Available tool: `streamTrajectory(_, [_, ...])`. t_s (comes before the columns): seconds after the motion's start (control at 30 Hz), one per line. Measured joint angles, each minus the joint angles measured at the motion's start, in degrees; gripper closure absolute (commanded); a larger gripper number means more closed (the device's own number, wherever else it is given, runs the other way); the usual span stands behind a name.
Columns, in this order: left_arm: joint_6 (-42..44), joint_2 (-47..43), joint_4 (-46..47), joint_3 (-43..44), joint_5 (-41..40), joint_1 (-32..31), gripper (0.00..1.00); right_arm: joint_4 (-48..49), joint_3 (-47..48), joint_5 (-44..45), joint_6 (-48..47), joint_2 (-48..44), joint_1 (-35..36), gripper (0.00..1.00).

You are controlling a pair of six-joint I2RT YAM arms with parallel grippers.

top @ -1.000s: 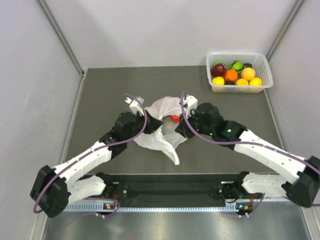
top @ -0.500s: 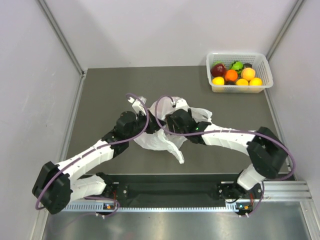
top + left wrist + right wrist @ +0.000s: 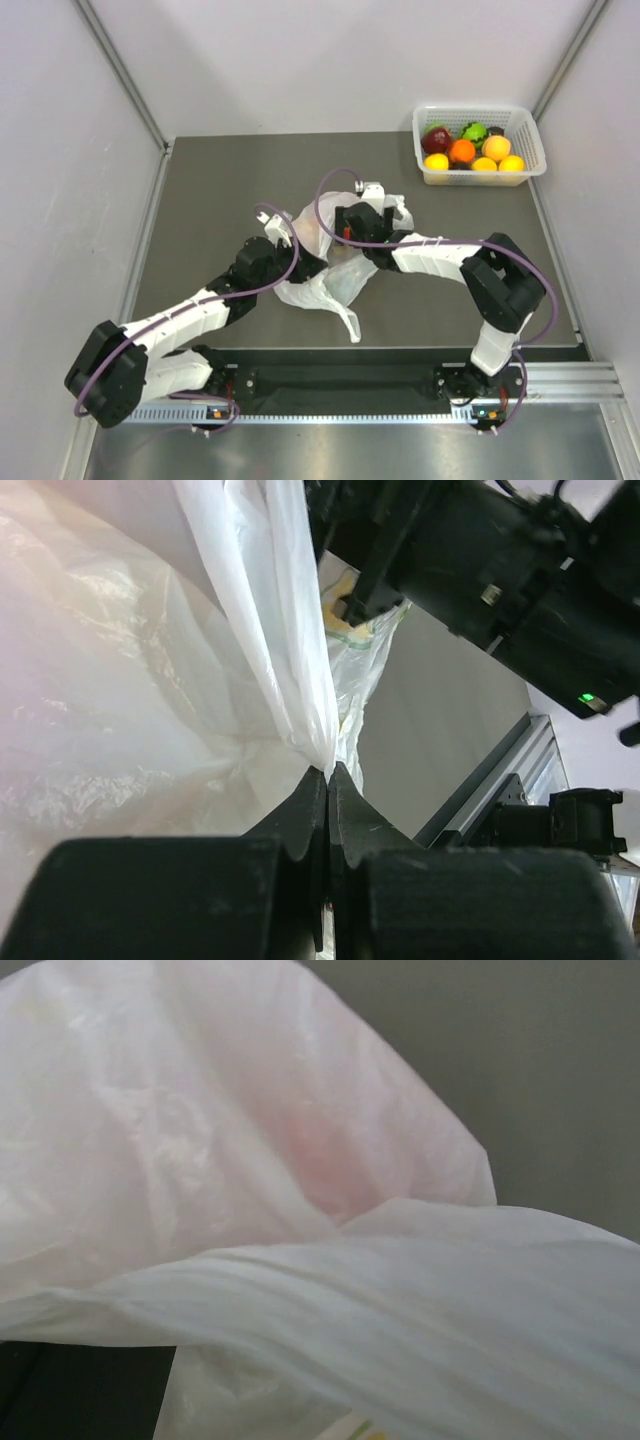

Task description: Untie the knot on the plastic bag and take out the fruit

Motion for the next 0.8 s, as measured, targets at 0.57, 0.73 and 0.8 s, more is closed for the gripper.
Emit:
streamTrajectory(0.57, [-0.02, 1.09, 2.08, -1.9, 1.33, -0.07, 1.0, 14.58, 2.38, -5.84, 6.14, 10.05, -6.05, 0.58])
streamTrajectory(0.73, [-0.04, 1.09, 2.03, -2.36, 1.49, -0.11, 1.0, 20.81, -3.32, -10.36, 5.01, 8.92, -7.85, 0.68])
streamTrajectory(0.8, [-0.04, 1.09, 2.03, -2.36, 1.62, -0.15, 1.0, 21.59, -6.03, -12.22, 4.15, 6.8, -8.22, 0.65])
